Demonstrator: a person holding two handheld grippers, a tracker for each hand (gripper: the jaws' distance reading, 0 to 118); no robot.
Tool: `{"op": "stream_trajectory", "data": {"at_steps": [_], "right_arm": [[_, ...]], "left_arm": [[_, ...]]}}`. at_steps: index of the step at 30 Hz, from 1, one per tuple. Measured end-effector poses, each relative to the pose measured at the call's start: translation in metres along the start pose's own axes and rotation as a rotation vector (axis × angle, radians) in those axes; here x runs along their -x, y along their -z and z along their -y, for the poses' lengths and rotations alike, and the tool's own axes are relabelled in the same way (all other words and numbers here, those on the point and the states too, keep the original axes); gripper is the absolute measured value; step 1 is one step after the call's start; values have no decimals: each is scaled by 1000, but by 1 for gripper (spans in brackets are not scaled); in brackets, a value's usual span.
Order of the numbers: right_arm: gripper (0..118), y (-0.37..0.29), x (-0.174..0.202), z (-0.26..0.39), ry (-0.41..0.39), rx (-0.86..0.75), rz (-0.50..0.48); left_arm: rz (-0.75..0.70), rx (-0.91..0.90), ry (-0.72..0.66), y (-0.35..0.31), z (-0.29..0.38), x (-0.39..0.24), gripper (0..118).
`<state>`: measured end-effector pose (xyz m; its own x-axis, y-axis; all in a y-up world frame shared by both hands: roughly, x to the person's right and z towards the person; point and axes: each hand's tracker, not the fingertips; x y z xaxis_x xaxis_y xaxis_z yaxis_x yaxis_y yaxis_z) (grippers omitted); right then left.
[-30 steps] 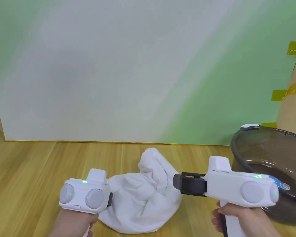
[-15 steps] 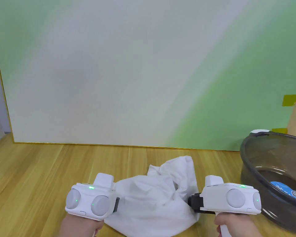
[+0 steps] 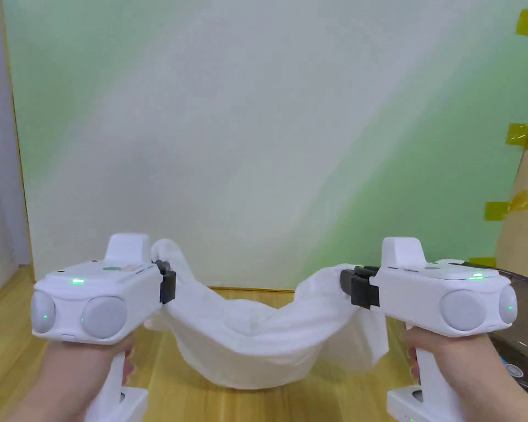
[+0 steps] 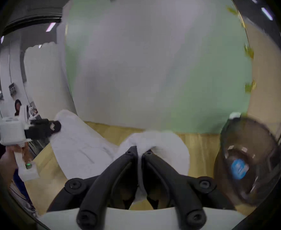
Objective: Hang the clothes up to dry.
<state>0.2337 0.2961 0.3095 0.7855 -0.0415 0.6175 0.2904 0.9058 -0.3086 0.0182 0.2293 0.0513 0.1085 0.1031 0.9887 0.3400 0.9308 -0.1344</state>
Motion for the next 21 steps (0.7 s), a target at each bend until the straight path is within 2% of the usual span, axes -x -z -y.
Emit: {"op": "stream_trajectory", "data": {"at_steps": [3,6,8,10,14,18,21], "right_arm": [[4,-34,6,-35,-30,-101,42],[4,-68,6,-70,3,-193,55],[4,-91,9,-94,0,-252,66],[4,-117,16,-120,-10,-322,76],[4,-153,27,-163,13,-396,78],[4,-167,24,-195,89,-432,67],[4,-164,22,-208,87,-435,63]], "left_arm": [[-24,-132,25,-34,-41,-2,4],[-13,-250,13,-67,-82,-9,4],[-10,-321,-4,-87,-109,-18,4],[-55,-407,34,-101,-136,-27,4],[-62,-482,31,-125,-176,-43,4],[-64,-503,51,-134,-202,-45,4],[-72,-506,63,-127,-208,-39,4]]}}
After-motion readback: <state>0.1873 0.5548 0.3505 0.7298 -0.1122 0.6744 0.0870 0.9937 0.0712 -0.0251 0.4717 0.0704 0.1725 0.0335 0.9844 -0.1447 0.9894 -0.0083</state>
